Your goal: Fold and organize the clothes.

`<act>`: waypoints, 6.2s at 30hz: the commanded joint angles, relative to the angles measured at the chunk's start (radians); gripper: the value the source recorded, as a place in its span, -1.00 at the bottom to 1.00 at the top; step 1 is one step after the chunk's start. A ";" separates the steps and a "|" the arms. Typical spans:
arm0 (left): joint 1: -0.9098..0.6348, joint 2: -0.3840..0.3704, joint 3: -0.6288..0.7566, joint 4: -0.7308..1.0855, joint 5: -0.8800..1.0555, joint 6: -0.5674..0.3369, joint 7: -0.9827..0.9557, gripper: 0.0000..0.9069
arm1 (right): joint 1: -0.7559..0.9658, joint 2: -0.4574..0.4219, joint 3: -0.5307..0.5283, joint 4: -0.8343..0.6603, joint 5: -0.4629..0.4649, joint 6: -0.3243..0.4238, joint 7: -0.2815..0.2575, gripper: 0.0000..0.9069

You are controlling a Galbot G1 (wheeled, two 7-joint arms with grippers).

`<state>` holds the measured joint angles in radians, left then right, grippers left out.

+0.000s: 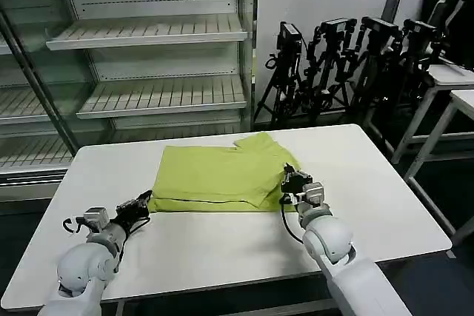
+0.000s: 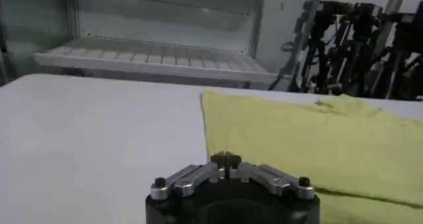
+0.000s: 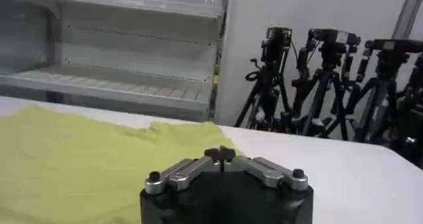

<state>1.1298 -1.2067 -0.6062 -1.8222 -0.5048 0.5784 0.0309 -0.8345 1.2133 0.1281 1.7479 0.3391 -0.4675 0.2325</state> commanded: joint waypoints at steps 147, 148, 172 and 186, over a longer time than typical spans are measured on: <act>0.291 0.149 -0.038 -0.330 0.245 -0.048 -0.007 1.00 | 0.044 -0.064 -0.029 0.124 0.062 -0.055 0.091 1.00; 0.280 0.155 -0.036 -0.321 0.244 -0.046 -0.008 1.00 | 0.057 -0.056 -0.038 0.107 0.061 -0.055 0.091 1.00; -0.248 0.239 0.235 0.225 0.062 0.000 0.036 1.00 | 0.402 0.169 -0.124 -0.522 0.086 -0.091 0.059 1.00; -0.298 0.245 0.280 0.303 -0.009 0.003 0.000 1.00 | 0.354 0.113 -0.131 -0.487 0.122 -0.113 0.020 1.00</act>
<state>0.8956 -0.9675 -0.3593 -1.5964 -0.4726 0.5802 0.0384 -0.4997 1.3256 0.0052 1.2984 0.4515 -0.5729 0.2566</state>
